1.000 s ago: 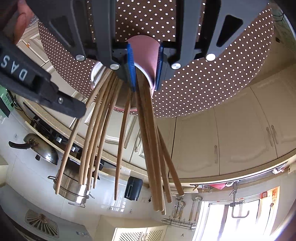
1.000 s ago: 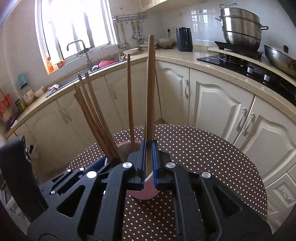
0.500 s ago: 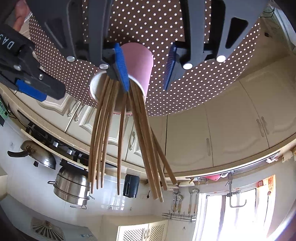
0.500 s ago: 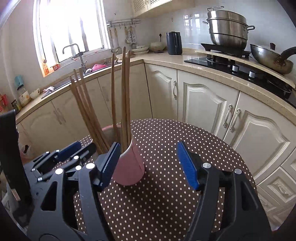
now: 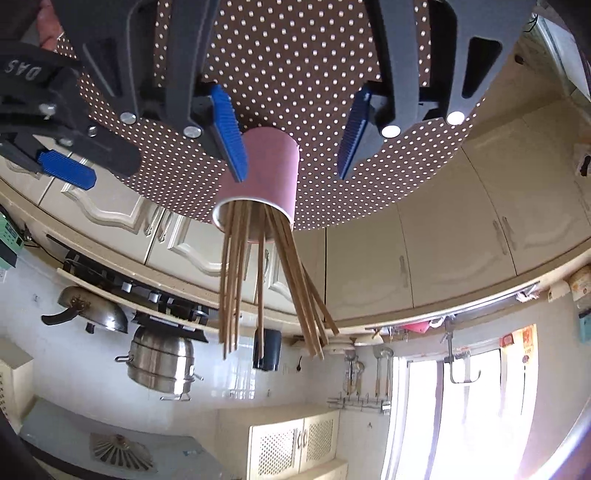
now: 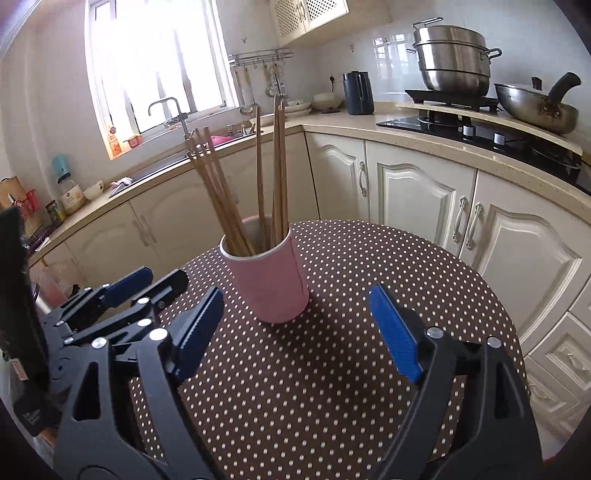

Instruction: Organize utensils

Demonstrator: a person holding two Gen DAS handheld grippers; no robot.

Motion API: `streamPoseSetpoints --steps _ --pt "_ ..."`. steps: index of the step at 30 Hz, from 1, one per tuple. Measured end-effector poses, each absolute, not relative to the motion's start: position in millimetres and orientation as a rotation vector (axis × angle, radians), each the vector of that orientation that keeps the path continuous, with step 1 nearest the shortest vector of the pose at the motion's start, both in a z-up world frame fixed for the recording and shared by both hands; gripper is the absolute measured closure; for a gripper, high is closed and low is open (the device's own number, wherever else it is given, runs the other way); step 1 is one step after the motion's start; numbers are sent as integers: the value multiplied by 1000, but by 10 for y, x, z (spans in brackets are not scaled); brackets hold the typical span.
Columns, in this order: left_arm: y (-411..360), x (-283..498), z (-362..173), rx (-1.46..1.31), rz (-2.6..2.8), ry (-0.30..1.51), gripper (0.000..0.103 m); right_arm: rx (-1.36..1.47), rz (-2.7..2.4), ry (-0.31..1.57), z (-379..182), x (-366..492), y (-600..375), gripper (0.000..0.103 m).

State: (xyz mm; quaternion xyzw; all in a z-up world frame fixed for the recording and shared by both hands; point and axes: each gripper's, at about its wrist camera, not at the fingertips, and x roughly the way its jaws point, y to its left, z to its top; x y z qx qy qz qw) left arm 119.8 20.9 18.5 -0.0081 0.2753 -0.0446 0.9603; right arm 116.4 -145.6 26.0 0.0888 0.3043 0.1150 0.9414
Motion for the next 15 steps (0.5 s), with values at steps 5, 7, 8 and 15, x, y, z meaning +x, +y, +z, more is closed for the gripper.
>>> streamPoseSetpoints --steps 5,7,8,15 --pt "171 876 214 6 -91 519 48 193 213 607 220 931 -1485 19" --pt "186 772 213 -8 -104 522 48 182 207 597 209 843 -1488 17" --pt "182 712 210 -7 -112 520 48 183 207 593 199 793 -1493 16" --pt "198 411 216 -12 -87 508 46 183 218 593 143 556 -1486 16"
